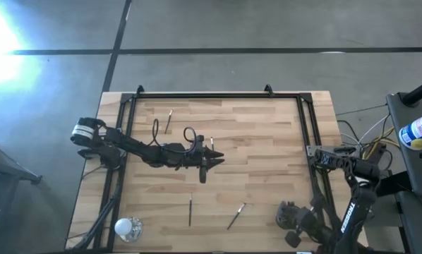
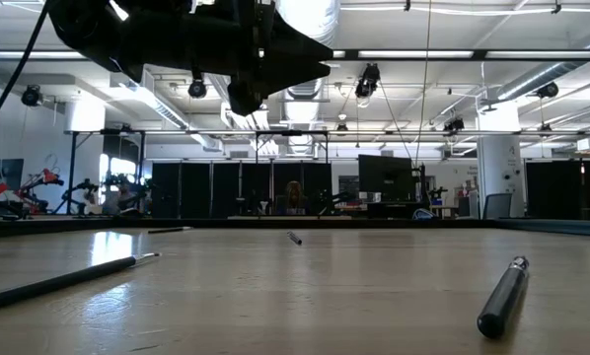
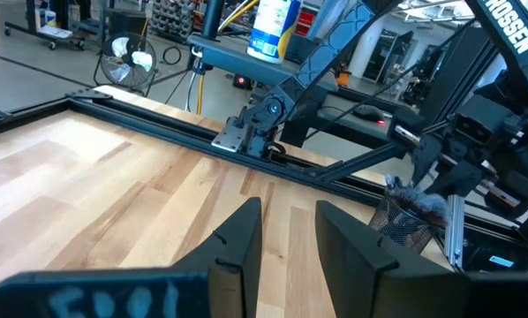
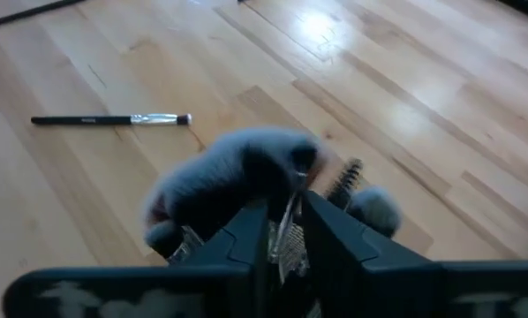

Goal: Sort items
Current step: Put the liner brush into the wire basket

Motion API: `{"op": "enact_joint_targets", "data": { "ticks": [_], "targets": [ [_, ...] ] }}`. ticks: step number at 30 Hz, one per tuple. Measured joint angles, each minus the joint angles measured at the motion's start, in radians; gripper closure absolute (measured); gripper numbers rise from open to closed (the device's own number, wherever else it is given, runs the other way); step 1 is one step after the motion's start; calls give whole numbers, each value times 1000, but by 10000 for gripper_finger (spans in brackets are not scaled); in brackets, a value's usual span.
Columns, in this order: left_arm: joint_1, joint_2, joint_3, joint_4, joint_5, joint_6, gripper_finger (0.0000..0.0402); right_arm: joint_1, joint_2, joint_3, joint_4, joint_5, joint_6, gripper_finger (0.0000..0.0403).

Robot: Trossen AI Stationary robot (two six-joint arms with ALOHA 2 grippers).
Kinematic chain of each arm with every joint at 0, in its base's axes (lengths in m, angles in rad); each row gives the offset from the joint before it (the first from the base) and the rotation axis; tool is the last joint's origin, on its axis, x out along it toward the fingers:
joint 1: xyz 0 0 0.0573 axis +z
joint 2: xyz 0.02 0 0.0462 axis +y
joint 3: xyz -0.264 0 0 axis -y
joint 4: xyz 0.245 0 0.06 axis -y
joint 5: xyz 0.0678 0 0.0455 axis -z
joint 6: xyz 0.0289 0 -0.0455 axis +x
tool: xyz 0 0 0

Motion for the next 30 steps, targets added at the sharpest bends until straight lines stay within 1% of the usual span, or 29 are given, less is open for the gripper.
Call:
{"op": "enact_joint_targets", "data": {
  "ticks": [6,9,12,14,15,19,20,21,23,25,28,30],
  "targets": [
    [0,0,0,-2,0,-1,301,5,-41,11,-2,-15,-15,307],
    [0,0,0,-20,0,-6,301,6,-77,32,-6,-26,-71,296],
    [0,0,-1,-55,0,-14,302,4,-119,48,4,-30,-150,294],
    [-1,0,-1,-86,0,-14,306,-2,-158,46,35,-22,-232,303],
    [-2,0,-2,-101,0,-15,310,-8,-177,40,54,7,-275,311],
    [-15,0,-3,-141,-1,-15,337,-35,-252,-14,154,190,-465,367],
    [-21,0,-3,-145,-3,-11,346,-45,-280,-38,176,221,-505,382],
    [-26,0,-4,-149,-8,-9,356,-58,-309,-68,204,243,-541,388],
    [-41,0,-8,-153,-27,-3,379,-89,-372,-142,276,268,-611,393],
    [-59,0,-16,-155,-47,-5,395,-129,-435,-234,393,293,-718,394],
    [-88,0,-19,-195,-108,-30,399,-205,-543,-383,644,324,-951,395],
    [-110,0,-16,-254,-164,-73,401,-265,-615,-481,838,333,-1144,395]
  ]
}}
